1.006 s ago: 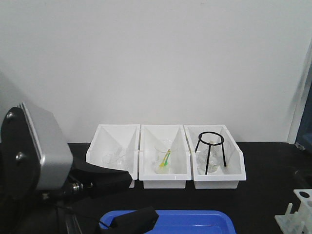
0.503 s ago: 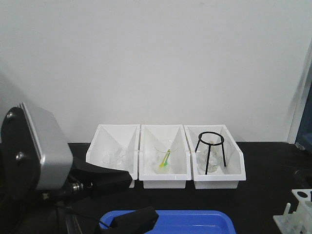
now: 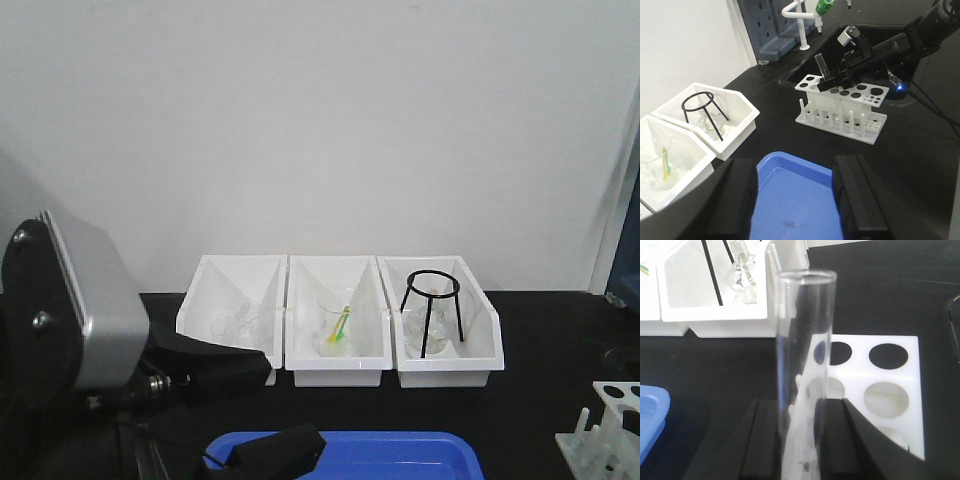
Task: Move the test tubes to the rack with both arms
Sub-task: 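Lower the tube into a rack hole with the right gripper and release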
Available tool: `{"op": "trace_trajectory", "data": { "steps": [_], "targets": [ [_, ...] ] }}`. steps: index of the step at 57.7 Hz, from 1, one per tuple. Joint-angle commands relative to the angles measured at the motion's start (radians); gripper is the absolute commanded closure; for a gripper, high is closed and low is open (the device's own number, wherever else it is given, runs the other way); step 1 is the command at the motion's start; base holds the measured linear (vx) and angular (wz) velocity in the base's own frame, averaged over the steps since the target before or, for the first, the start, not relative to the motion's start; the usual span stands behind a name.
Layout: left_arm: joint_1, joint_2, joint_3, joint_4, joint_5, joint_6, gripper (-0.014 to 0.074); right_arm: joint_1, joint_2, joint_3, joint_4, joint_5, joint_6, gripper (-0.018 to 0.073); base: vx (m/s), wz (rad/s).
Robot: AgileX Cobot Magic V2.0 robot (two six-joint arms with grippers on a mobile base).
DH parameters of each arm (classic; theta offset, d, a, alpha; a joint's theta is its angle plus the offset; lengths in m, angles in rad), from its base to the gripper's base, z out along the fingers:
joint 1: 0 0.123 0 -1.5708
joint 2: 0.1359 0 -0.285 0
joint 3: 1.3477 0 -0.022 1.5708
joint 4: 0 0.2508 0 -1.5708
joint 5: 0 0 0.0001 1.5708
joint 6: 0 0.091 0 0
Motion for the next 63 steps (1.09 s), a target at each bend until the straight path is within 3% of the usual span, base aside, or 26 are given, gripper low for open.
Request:
{"op": "trace_trajectory", "data": {
  "steps": [1, 20, 28, 29, 32, 63],
  "targets": [
    [-0.006, -0.021, -0.035, -0.008, -0.081, -0.007, 0.0151, -0.003, -0.026, -0.019, 0.061, 0.027, -0.036, 0.0562, 0.00, 0.00],
    [-0.006, -0.021, -0.035, -0.009, -0.081, -0.009, 0.0151, -0.003, -0.026, -0.019, 0.061, 0.024, -0.036, 0.0466, 0.00, 0.00],
    [-0.006, -0.021, -0.035, -0.014, -0.081, -0.009, 0.0151, -0.003, -0.026, -0.019, 0.061, 0.024, -0.037, 0.0358, 0.00, 0.00],
    [-0.006, -0.021, -0.035, -0.016, -0.081, -0.009, 0.0151, -0.003, -0.026, -0.019, 0.061, 0.024, -0.037, 0.0247, 0.00, 0.00],
    [-0.006, -0.021, -0.035, -0.016, -0.081, -0.009, 0.0151, -0.003, -0.026, -0.019, 0.061, 0.024, -0.037, 0.0216, 0.00, 0.00],
    [-0.006, -0.021, -0.035, -0.016, -0.080, -0.009, 0.0151, -0.003, -0.088, -0.035, 0.062, 0.034, -0.036, 0.0185, 0.00, 0.00]
  ]
}}
